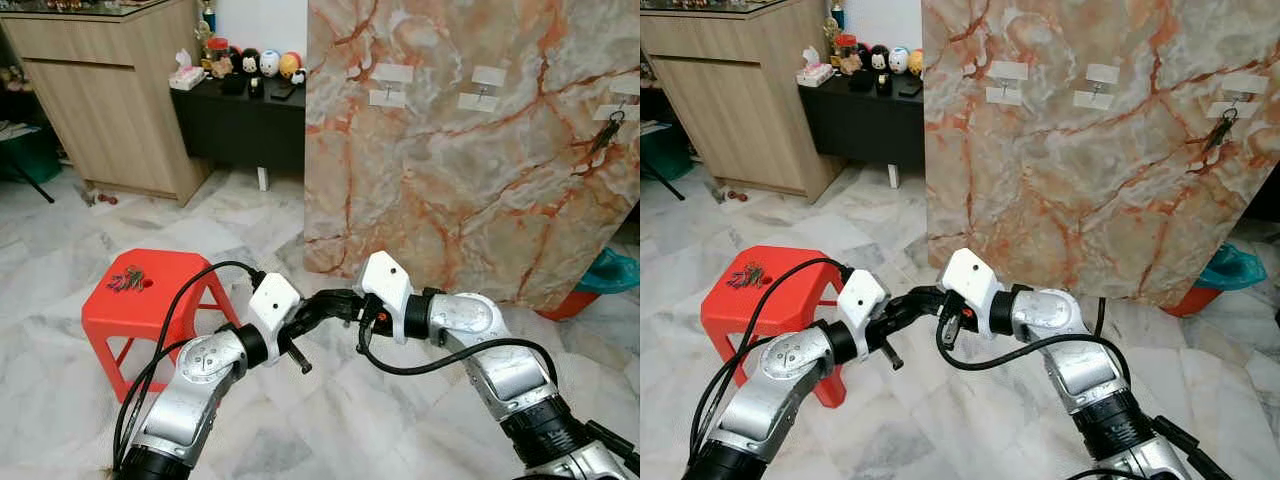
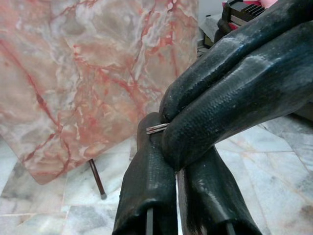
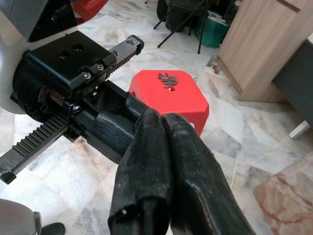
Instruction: Hang keys on a hook
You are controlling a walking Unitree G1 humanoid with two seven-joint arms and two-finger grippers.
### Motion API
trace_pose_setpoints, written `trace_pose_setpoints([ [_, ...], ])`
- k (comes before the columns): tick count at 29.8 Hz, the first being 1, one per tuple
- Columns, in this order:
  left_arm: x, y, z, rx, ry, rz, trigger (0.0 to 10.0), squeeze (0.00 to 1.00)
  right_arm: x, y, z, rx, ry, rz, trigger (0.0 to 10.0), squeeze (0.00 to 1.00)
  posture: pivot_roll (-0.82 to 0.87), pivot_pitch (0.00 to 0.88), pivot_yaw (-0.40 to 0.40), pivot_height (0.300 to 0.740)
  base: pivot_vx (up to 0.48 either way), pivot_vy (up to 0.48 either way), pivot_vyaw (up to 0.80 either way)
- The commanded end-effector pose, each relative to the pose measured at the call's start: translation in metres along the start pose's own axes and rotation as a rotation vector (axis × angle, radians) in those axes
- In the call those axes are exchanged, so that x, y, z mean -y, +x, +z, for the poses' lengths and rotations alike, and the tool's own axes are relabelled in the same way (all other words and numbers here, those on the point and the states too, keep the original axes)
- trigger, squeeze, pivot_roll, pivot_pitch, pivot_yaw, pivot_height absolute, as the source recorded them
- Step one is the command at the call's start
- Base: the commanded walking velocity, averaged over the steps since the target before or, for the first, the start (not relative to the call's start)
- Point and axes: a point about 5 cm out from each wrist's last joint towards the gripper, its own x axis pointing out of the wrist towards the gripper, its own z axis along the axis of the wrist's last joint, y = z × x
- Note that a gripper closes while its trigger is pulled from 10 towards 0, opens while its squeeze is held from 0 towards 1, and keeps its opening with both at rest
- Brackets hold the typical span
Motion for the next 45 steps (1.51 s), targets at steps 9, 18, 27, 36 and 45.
trace_pose_setpoints([
  [9, -0.006, -0.004, 0.008, 0.032, 0.025, 0.019, 0.0, 0.00, 0.005, -0.003, 0.000, -0.007, 0.017, -0.012, 10.0, 1.00, 0.10, 0.000, -0.030, 0.740, 0.000, 0.000, 0.00],
  [18, -0.003, -0.006, 0.004, 0.004, 0.031, 0.008, 0.0, 0.00, 0.016, -0.007, 0.005, 0.034, 0.050, -0.092, 10.0, 1.00, 0.10, 0.014, -0.028, 0.740, 0.000, 0.000, 0.00],
  [27, 0.001, -0.008, 0.000, -0.019, 0.035, -0.007, 0.0, 0.00, 0.025, -0.011, 0.015, 0.105, 0.124, -0.164, 10.0, 1.00, 0.10, 0.021, -0.028, 0.740, 0.000, 0.000, 0.00],
  [36, 0.005, -0.009, -0.006, -0.054, 0.055, -0.030, 0.0, 0.00, 0.024, -0.012, 0.026, 0.191, 0.194, -0.144, 10.0, 1.00, 0.10, 0.029, -0.027, 0.740, 0.000, 0.000, 0.00],
  [45, 0.001, -0.009, -0.002, -0.045, 0.072, -0.005, 10.0, 0.00, 0.027, -0.013, 0.023, 0.161, 0.191, -0.181, 10.0, 0.00, 0.10, 0.029, -0.025, 0.740, 0.000, 0.000, 0.00],
])
